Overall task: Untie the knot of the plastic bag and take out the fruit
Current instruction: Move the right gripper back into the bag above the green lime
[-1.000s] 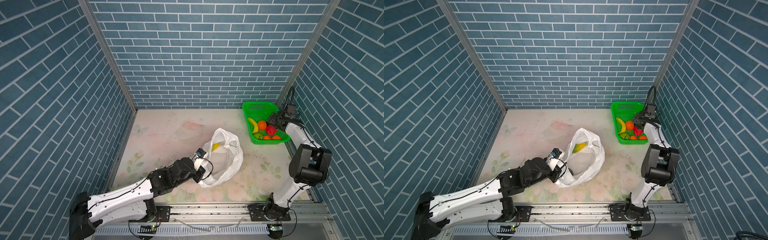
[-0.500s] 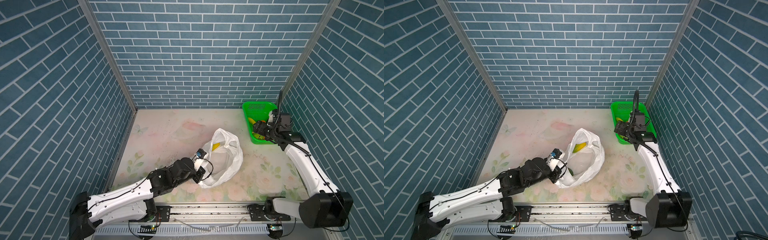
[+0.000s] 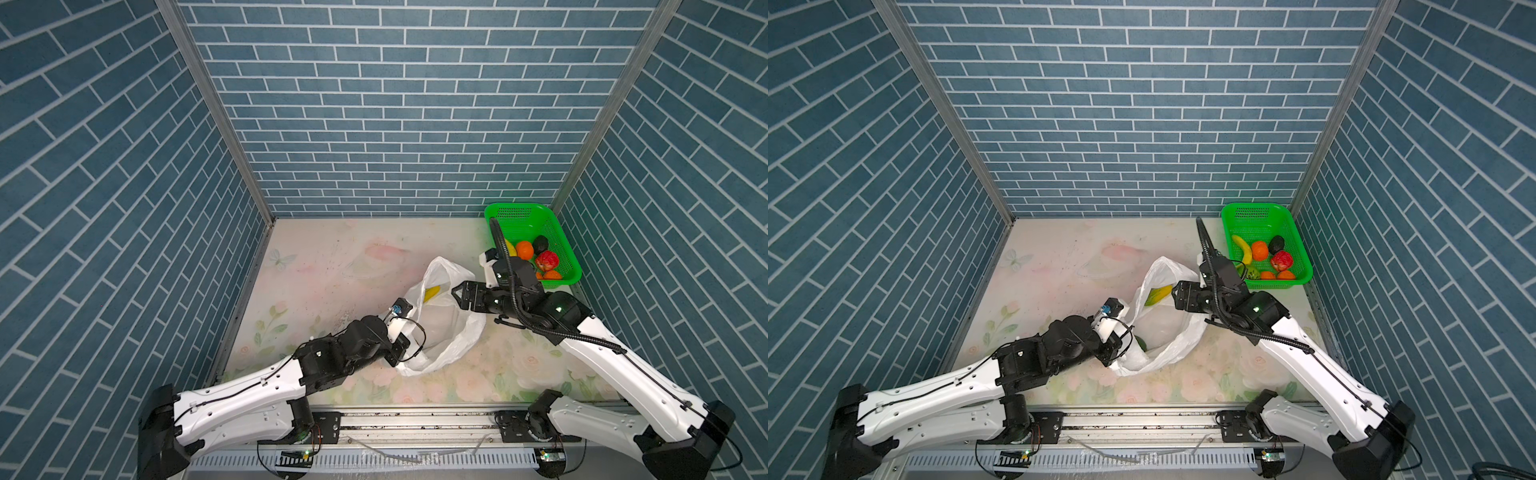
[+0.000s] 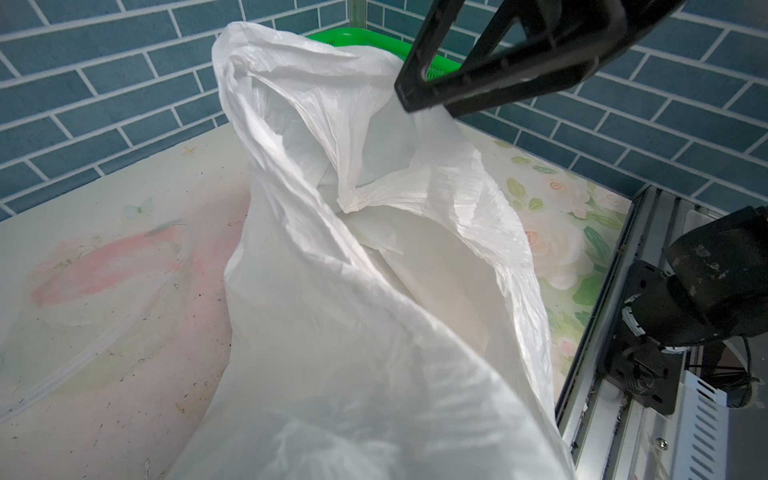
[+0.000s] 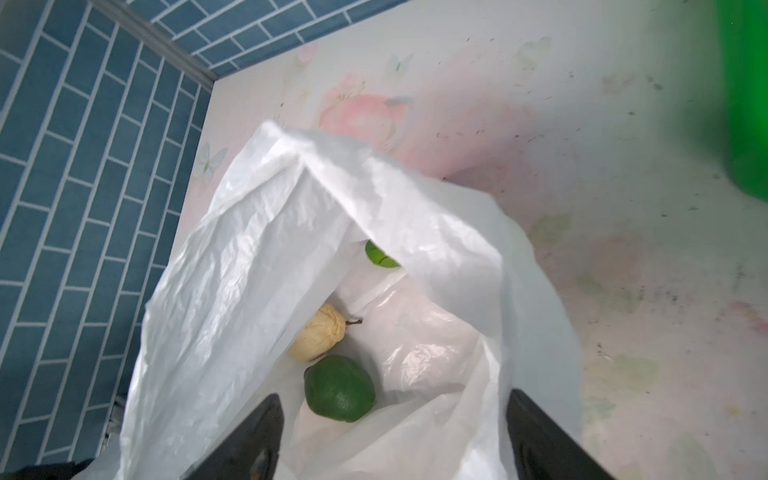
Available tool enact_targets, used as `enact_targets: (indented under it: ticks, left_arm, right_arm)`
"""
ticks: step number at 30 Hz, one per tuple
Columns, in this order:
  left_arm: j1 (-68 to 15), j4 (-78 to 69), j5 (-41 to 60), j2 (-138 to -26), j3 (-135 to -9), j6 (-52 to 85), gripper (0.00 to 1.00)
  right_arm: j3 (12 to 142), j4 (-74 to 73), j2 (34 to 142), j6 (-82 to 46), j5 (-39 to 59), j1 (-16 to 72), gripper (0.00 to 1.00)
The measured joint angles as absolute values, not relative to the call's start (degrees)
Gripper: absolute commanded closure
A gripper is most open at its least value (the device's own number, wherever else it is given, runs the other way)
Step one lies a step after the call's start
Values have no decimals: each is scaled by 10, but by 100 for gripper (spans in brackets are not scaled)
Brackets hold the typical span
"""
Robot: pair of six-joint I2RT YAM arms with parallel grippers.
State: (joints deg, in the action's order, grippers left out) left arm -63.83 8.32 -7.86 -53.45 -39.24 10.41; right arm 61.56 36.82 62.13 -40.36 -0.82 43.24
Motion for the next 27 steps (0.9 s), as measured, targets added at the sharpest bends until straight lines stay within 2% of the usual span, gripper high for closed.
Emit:
enact_targets:
  ticks: [4, 11, 27]
  left_arm:
    - [-638, 83, -80, -533, -392, 102, 100]
    - [-638, 83, -87, -532, -392, 98, 100]
    - [-638, 85, -94, -531, -398, 97, 100]
  right_arm:
    - [615, 338, 666, -416, -26, 481, 17]
    - [609, 286, 714, -429, -48, 515, 19]
    - [697, 388, 670, -464, -88, 553, 20]
